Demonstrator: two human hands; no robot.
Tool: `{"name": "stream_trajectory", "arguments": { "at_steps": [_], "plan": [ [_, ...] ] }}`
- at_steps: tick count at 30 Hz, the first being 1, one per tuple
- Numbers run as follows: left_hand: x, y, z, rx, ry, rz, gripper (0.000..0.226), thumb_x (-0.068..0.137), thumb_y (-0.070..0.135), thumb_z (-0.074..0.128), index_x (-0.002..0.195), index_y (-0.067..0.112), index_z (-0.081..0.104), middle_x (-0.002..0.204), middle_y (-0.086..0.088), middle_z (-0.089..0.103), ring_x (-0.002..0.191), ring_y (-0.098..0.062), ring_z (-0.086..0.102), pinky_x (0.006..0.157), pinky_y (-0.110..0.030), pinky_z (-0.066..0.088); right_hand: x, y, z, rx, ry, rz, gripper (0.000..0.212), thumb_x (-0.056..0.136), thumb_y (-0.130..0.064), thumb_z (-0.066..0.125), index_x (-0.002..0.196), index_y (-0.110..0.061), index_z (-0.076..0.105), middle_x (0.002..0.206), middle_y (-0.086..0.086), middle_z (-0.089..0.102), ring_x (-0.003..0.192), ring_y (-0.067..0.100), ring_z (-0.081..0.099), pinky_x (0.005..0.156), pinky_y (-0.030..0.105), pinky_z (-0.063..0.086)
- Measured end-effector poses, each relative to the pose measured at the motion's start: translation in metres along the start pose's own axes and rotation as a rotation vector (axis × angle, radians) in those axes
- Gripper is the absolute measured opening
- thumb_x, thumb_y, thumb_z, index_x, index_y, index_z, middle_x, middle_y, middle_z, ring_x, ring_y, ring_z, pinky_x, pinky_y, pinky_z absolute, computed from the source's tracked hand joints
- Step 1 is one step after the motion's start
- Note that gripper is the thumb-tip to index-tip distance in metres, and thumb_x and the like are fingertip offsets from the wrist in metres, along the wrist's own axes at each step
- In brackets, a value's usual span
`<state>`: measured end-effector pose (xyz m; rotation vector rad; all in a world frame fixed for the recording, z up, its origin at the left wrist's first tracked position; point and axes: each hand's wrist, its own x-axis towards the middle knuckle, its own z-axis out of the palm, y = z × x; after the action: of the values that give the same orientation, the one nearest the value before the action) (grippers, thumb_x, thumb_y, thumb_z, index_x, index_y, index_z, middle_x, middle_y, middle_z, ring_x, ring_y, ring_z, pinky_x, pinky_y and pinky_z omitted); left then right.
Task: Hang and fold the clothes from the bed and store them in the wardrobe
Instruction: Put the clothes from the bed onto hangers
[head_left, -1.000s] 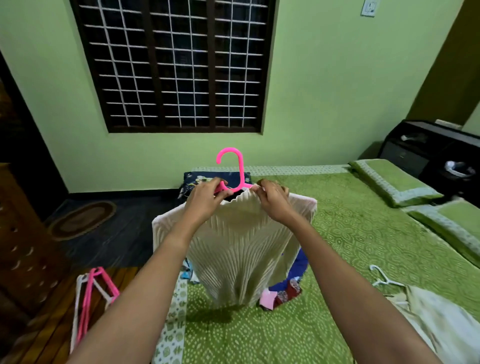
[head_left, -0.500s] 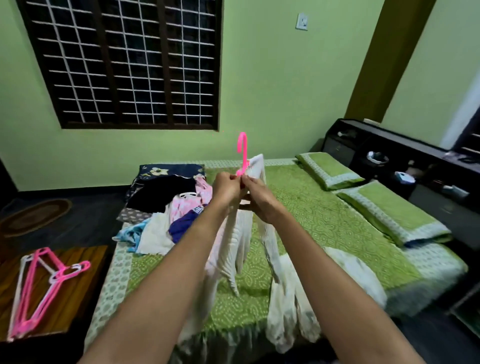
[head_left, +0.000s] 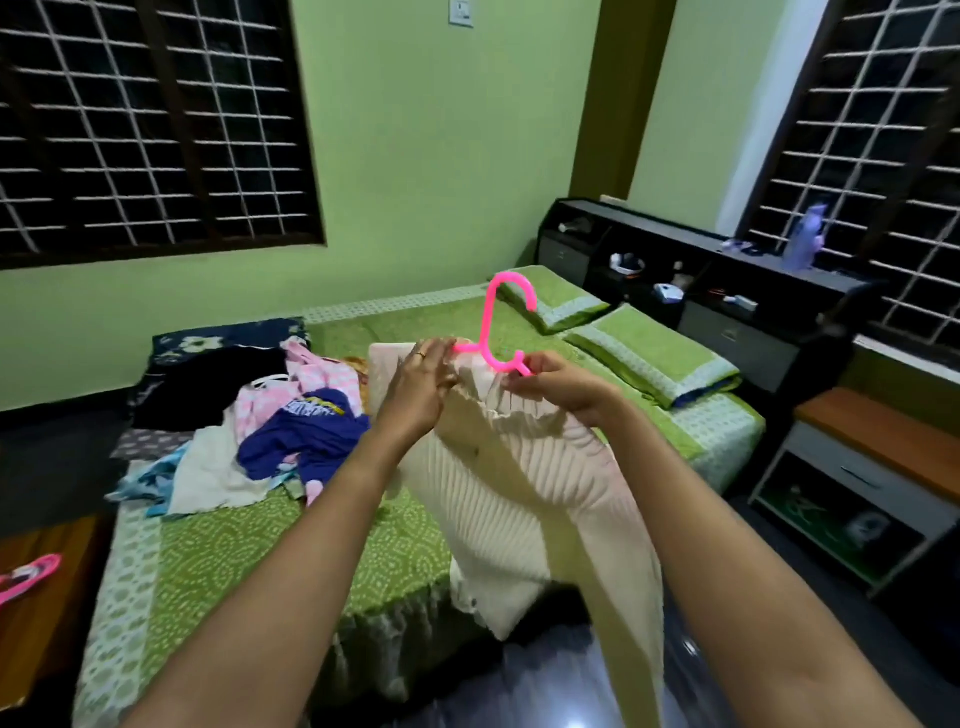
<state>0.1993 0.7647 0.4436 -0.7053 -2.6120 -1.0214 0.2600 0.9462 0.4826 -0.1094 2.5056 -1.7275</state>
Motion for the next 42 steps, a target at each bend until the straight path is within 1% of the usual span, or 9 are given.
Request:
{"name": "stream_trajectory", "arguments": {
  "at_steps": [3,7,12,16,22,25,30,38,42],
  "plan": [
    [-0.001,0.017,0.013,0.089,-0.021,0.086,0.025,0.094,0.016,0.050,0.116,0.004,0.056,0.110,-0.021,0.061,0.105,-0.036,0.052,0.096,-0.038,0.032,-0.024,0.014,-0.019,-0.202,0.002,0.014,0.020,0.093,-0.005,0.054,0.074,-0.011,0.054,0.063,-0.005,0.047,0.046,-0.006,0.044,0.049,0.008,0.035],
    [-0.010,0.035,0.041,0.142,-0.131,0.127,0.021,0.095,0.026,0.048,0.107,0.010,0.056,0.101,-0.021,0.063,0.094,-0.037,0.059,0.077,-0.041,0.044,-0.036,0.042,-0.042,-0.550,0.231,0.014,0.036,0.087,-0.015,0.066,0.059,-0.017,0.044,0.054,-0.004,0.039,0.049,0.005,0.034,0.047,0.023,0.025],
    [-0.025,0.061,0.078,0.132,-0.083,0.121,0.021,0.097,0.030,0.042,0.108,0.016,0.054,0.103,-0.018,0.063,0.096,-0.038,0.059,0.073,-0.040,0.044,-0.053,0.075,-0.058,-0.525,0.425,0.021,0.043,0.085,-0.016,0.068,0.060,-0.024,0.034,0.061,-0.009,0.042,0.066,0.014,0.043,0.061,0.034,0.036],
    [-0.030,0.069,0.100,0.105,-0.097,0.123,0.021,0.097,0.033,0.042,0.106,0.017,0.053,0.102,-0.015,0.066,0.094,-0.037,0.060,0.069,-0.038,0.043,-0.061,0.085,-0.077,-0.615,0.322,0.070,0.026,0.089,-0.021,0.064,0.072,-0.022,0.044,0.069,-0.010,0.043,0.066,0.010,0.041,0.059,0.028,0.030],
    [-0.021,0.065,0.138,0.004,-0.114,0.008,0.023,0.096,0.029,0.047,0.110,0.013,0.057,0.104,-0.017,0.066,0.096,-0.037,0.060,0.066,-0.036,0.039,-0.033,0.120,-0.092,-0.729,0.308,0.078,0.012,0.092,-0.024,0.058,0.087,-0.018,0.050,0.083,-0.003,0.053,0.080,0.017,0.047,0.062,0.031,0.029],
    [-0.004,0.053,0.168,0.001,-0.150,-0.028,0.022,0.096,0.025,0.047,0.111,0.012,0.056,0.105,-0.019,0.065,0.096,-0.039,0.059,0.068,-0.038,0.041,-0.009,0.146,-0.104,-0.772,0.303,0.116,0.011,0.093,-0.026,0.056,0.087,-0.020,0.049,0.095,0.006,0.060,0.088,0.023,0.053,0.071,0.036,0.035],
    [0.045,0.020,0.231,-0.014,-0.214,-0.096,0.022,0.095,0.021,0.047,0.111,0.008,0.055,0.106,-0.021,0.064,0.099,-0.040,0.058,0.070,-0.040,0.042,0.055,0.208,-0.133,-0.746,0.241,0.190,0.011,0.092,-0.014,0.055,0.098,-0.005,0.056,0.104,0.019,0.063,0.095,0.033,0.058,0.078,0.041,0.043],
    [0.117,-0.038,0.316,-0.089,-0.375,-0.230,0.027,0.094,0.022,0.051,0.113,0.003,0.055,0.104,-0.025,0.064,0.099,-0.042,0.057,0.071,-0.040,0.040,0.151,0.292,-0.164,-0.772,0.092,0.302,0.015,0.091,-0.017,0.054,0.102,-0.007,0.058,0.109,0.019,0.062,0.101,0.036,0.057,0.081,0.044,0.045],
    [0.155,-0.059,0.347,-0.116,-0.364,-0.297,0.027,0.094,0.020,0.052,0.113,0.003,0.056,0.105,-0.025,0.064,0.101,-0.042,0.056,0.071,-0.039,0.039,0.197,0.323,-0.177,-0.777,0.072,0.291,0.019,0.093,-0.019,0.053,0.104,-0.004,0.058,0.109,0.020,0.062,0.102,0.036,0.056,0.082,0.045,0.045]
  ]
}}
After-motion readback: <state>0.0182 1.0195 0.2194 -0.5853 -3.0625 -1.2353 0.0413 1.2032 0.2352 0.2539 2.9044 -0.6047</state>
